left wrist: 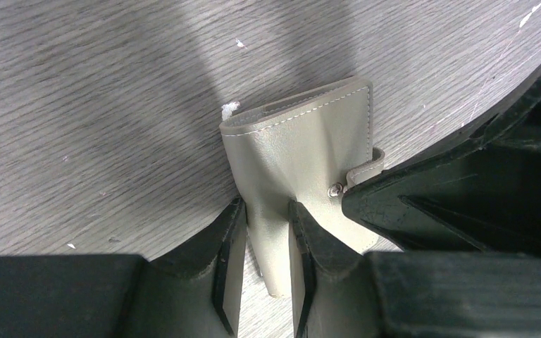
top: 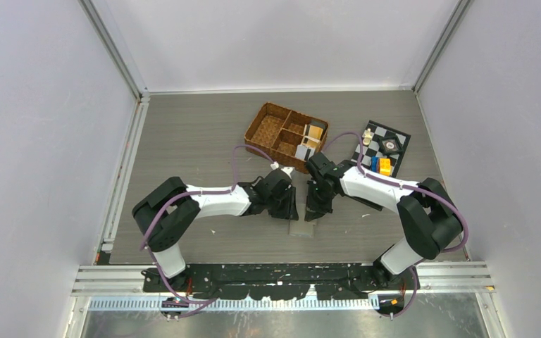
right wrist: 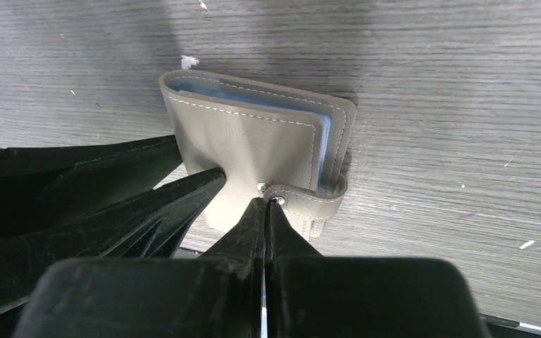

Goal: Put the credit cards into the card holder
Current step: Close the card holder at the center of the board.

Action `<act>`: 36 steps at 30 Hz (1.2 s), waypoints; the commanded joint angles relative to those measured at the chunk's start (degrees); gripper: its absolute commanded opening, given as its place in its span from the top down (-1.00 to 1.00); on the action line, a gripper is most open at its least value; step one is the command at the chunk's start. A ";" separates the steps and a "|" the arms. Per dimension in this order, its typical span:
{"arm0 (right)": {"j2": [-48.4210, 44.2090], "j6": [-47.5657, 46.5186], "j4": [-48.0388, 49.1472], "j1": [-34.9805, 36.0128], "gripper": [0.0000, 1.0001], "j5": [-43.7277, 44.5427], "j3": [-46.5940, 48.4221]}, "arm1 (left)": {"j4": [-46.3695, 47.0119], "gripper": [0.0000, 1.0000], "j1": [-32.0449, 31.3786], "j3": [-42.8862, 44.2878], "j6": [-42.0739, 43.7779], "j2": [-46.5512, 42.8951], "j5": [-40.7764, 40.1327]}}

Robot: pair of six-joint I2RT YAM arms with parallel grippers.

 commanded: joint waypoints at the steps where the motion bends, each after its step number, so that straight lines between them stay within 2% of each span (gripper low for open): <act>1: -0.70 0.93 2.39 0.39 0.99 0.04 -0.45 | -5.60 0.48 -0.65 -3.40 1.09 3.78 -2.12; 36: 1.85 2.04 7.76 0.42 0.99 0.46 -1.80 | -5.98 0.51 -0.65 -3.49 1.22 3.61 -2.37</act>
